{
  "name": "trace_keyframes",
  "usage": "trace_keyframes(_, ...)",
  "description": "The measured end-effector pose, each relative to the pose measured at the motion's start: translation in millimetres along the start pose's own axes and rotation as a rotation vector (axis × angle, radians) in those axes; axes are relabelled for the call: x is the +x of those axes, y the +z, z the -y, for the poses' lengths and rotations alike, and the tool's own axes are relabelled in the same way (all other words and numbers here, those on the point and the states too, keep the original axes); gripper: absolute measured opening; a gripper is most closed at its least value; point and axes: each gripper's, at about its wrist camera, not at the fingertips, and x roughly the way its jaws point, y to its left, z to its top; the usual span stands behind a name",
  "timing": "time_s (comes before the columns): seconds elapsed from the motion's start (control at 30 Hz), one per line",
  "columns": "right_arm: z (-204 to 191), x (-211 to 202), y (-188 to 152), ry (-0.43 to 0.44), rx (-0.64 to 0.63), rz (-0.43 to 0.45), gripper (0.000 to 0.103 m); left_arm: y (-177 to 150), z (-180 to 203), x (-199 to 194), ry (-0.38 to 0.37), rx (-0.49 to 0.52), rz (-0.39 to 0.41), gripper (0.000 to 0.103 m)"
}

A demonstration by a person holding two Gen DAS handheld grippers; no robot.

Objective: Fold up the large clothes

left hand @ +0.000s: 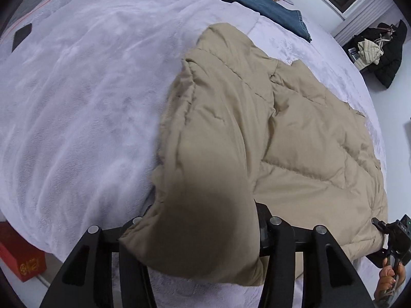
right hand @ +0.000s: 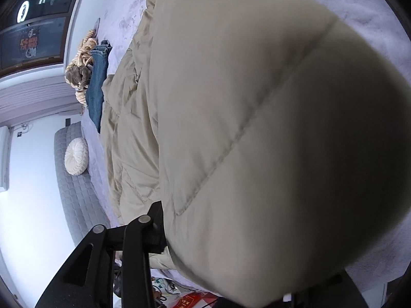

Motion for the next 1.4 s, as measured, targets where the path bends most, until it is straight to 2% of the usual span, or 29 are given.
trace_keyframes(0.1,-2.2,-18.9,2.8,-0.059,-0.021,0.030,0.052,-2.4,-11.4,-25.6,0.050,-0.008,0.030,0.053)
trace_keyframes(0.17,-2.8,-33.2,2.8,-0.115,-0.017,0.069,0.052,-2.4,-15.1,-45.2,0.139,0.001,0.086,0.053)
trace_keyframes(0.2,-2.8,-39.7,2.5,-0.144,-0.011,0.090,0.051,-2.2,-18.2,-54.7,0.161,-0.003,0.115,0.053)
trace_keyframes(0.27,-4.3,-51.5,1.2,-0.196,-0.002,0.131,0.051,4.4,-22.2,-64.8,0.150,-0.021,0.141,0.053)
trace_keyframes(0.3,-5.8,-60.0,-2.5,-0.229,-0.009,0.168,0.044,7.3,-21.6,-65.3,0.134,-0.020,0.140,0.053)
trace_keyframes(0.37,-5.8,-70.8,-7.0,-0.265,-0.055,0.206,0.032,11.8,-12.9,-59.4,0.109,0.012,0.120,0.053)
trace_keyframes(0.4,-11.1,-74.6,-9.6,-0.280,-0.088,0.229,0.030,12.9,-5.4,-51.7,0.092,0.037,0.101,0.053)
trace_keyframes(0.47,-18.1,-78.1,-19.0,-0.316,-0.153,0.253,0.028,12.1,13.6,-29.8,0.094,0.080,0.051,0.053)
trace_keyframes(0.53,-16.6,-94.0,-30.3,-0.353,-0.215,0.270,0.028,6.9,16.0,-4.9,0.148,0.114,-0.003,0.053)
trace_keyframes(0.6,-29.1,-90.1,-28.0,-0.379,-0.243,0.275,0.028,2.7,13.1,14.5,0.163,0.122,-0.044,0.054)
trace_keyframes(0.63,-28.6,-94.5,-28.9,-0.387,-0.242,0.275,0.028,2.9,11.7,19.9,0.166,0.119,-0.057,0.060)
trace_keyframes(0.7,-17.7,-115.1,-34.3,-0.399,-0.242,0.289,0.028,5.7,11.9,22.4,0.182,0.128,-0.071,0.064)
trace_keyframes(0.8,-12.9,-133.4,-38.6,-0.394,-0.259,0.319,0.028,9.7,14.1,19.8,0.198,0.126,-0.091,0.064)
trace_keyframes(0.9,-21.5,-128.9,-36.3,-0.364,-0.326,0.284,0.028,11.7,19.0,14.7,0.224,0.120,-0.088,0.064)
trace_keyframes(1.0,-22.4,-95.7,-21.8,-0.397,-0.376,0.216,0.028,15.2,23.3,16.1,0.247,0.107,-0.100,0.064)
trace_keyframes(1.1,1.3,-63.4,-6.2,-0.455,-0.323,0.135,0.028,17.1,22.6,20.3,0.277,0.096,-0.105,0.081)
trace_keyframes(1.13,11.0,-56.2,-3.2,-0.463,-0.301,0.114,0.025,17.5,21.2,22.5,0.278,0.094,-0.108,0.083)
trace_keyframes(1.23,30.1,-47.6,-0.8,-0.454,-0.260,0.080,0.025,19.2,16.2,24.9,0.257,0.070,-0.121,0.083)
trace_keyframes(1.4,33.0,-57.4,-3.9,-0.436,-0.224,0.056,0.026,20.0,17.3,11.2,0.277,0.056,-0.100,0.083)
